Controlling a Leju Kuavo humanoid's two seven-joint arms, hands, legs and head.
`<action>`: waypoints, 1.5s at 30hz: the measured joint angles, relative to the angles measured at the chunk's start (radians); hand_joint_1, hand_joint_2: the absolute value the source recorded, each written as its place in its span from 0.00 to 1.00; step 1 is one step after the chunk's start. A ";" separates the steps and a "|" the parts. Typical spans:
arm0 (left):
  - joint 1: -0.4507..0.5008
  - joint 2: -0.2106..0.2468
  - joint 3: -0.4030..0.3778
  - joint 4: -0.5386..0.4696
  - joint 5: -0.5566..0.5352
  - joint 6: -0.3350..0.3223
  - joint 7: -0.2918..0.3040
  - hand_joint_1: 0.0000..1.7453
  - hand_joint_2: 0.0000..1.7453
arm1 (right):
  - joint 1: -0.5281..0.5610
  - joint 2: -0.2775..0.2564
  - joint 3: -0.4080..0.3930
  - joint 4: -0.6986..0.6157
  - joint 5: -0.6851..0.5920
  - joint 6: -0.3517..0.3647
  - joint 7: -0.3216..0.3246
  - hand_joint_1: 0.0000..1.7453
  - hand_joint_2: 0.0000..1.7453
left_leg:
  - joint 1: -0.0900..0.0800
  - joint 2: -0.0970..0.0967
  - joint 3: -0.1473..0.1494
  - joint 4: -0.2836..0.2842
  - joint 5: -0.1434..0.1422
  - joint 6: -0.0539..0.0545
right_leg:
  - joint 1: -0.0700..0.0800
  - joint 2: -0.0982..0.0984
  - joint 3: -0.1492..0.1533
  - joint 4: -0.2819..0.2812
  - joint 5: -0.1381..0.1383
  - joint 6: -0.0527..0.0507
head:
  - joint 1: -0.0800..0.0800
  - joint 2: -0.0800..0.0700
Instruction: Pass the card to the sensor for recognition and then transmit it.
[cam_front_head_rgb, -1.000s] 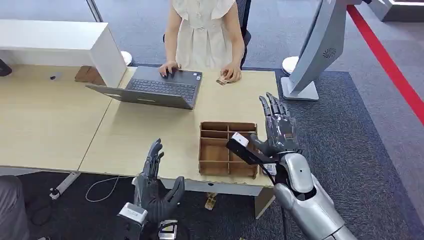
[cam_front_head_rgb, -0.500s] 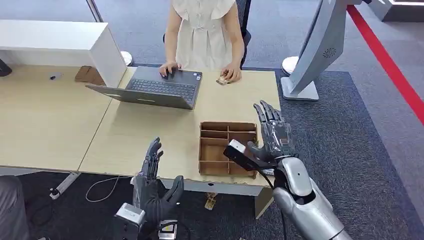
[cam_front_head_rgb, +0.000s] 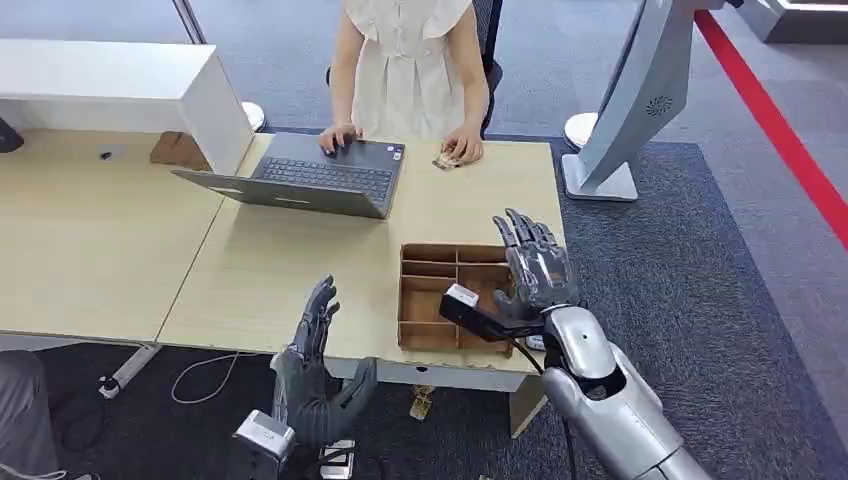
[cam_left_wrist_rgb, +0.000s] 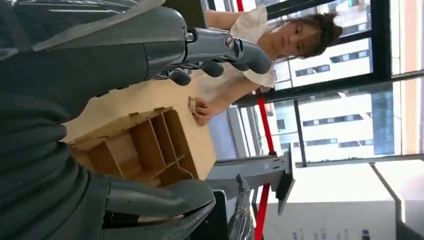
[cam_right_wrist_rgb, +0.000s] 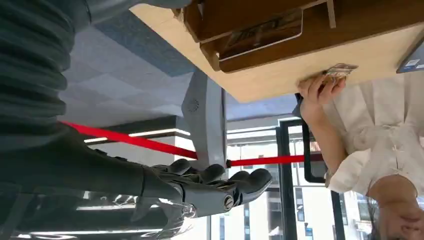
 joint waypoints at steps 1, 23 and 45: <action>0.000 -0.001 0.000 0.002 0.002 -0.007 -0.002 0.00 1.00 | -0.004 0.000 0.000 0.003 0.000 0.005 0.006 0.00 1.00 | 0.000 0.000 0.000 0.000 0.000 0.000 | 0.000 0.000 0.000 0.000 0.000 0.000 | 0.000 0.000; 0.000 -0.007 -0.018 0.038 0.043 -0.087 -0.039 0.00 1.00 | -0.017 -0.013 0.002 0.066 -0.001 0.027 0.066 0.00 1.00 | 0.000 0.000 0.000 0.000 0.000 0.000 | 0.000 0.000 0.000 0.000 0.000 0.000 | 0.000 0.000; -0.014 -0.023 -0.018 0.082 0.055 -0.125 -0.057 0.00 1.00 | -0.063 0.016 0.027 0.141 0.009 0.026 0.057 0.00 1.00 | 0.000 0.000 0.000 0.000 0.000 0.000 | 0.000 0.000 0.000 0.000 0.000 0.000 | 0.000 0.000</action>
